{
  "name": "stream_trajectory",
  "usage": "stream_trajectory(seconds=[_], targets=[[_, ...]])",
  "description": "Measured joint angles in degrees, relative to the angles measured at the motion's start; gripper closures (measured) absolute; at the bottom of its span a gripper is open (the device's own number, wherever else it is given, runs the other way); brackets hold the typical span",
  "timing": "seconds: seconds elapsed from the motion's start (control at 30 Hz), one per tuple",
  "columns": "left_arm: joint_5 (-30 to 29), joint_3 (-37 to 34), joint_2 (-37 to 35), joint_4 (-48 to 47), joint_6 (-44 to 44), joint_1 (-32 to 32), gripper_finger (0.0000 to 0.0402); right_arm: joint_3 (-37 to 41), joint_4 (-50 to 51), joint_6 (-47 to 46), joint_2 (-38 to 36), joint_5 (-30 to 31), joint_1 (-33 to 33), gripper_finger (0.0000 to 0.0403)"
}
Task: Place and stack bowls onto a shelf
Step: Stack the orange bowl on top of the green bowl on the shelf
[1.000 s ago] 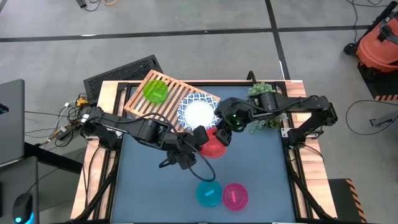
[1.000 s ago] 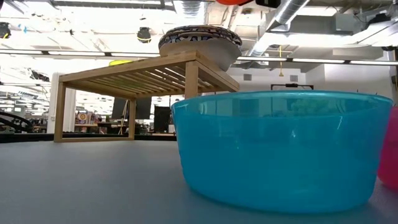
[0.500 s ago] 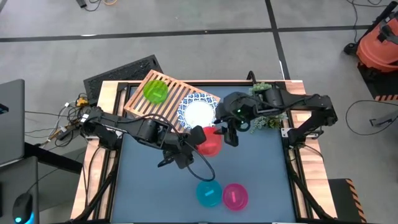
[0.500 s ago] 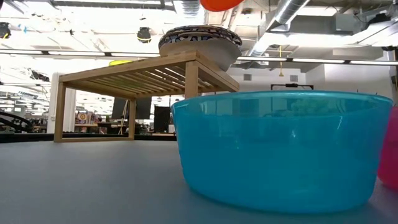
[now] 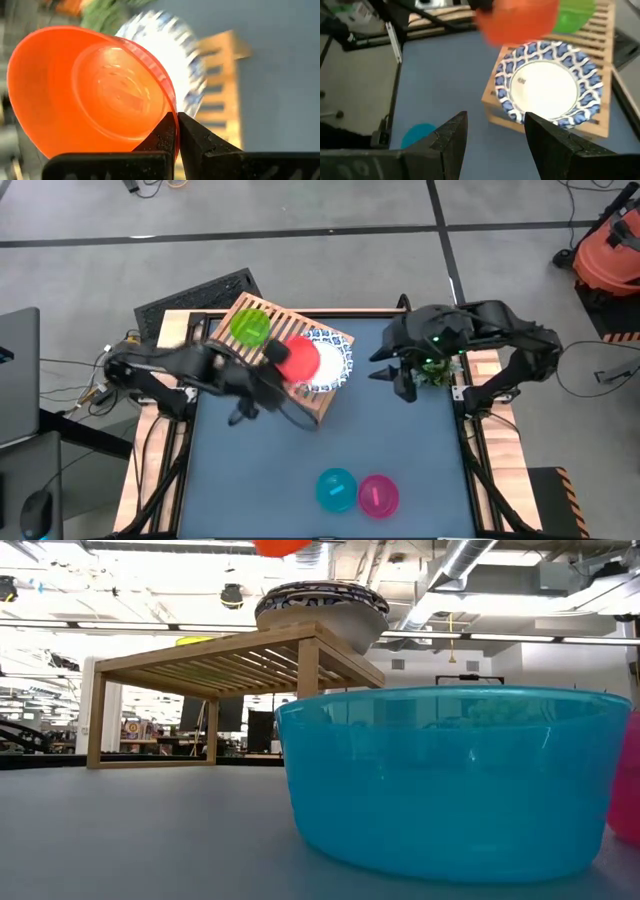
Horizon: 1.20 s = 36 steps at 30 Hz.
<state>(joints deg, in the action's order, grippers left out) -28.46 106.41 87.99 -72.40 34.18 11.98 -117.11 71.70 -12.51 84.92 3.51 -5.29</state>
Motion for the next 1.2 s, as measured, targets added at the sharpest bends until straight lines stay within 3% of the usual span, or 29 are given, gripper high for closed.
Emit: stream_trajectory(seconds=[0.17,0.4,0.6,0.97,1.2], targets=[[-3.9,0.1,-5.4,-4.4,-9.8,-7.9,0.0401,0.0,1.5,-1.1,-1.0,2.3,-0.5,0.0179],[-1.9,0.1,-7.2,-9.2,-14.7,-22.2,0.0401,0.1,2.4,-1.1,-0.6,2.5,-0.2,0.0179],[9.9,-2.5,-6.6,-8.7,-16.4,-32.5,0.0401,0.2,3.2,-1.2,-0.3,2.6,-0.4,0.0179],[11.5,-15.9,-8.9,0.8,-9.8,-37.1,0.0401,0.3,3.4,-2.5,-0.3,2.6,-0.4,0.0179],[11.7,-21.7,-8.9,1.3,-8.4,-38.0,0.0401,0.3,3.5,-2.6,-0.3,2.6,-0.4,0.0179]])
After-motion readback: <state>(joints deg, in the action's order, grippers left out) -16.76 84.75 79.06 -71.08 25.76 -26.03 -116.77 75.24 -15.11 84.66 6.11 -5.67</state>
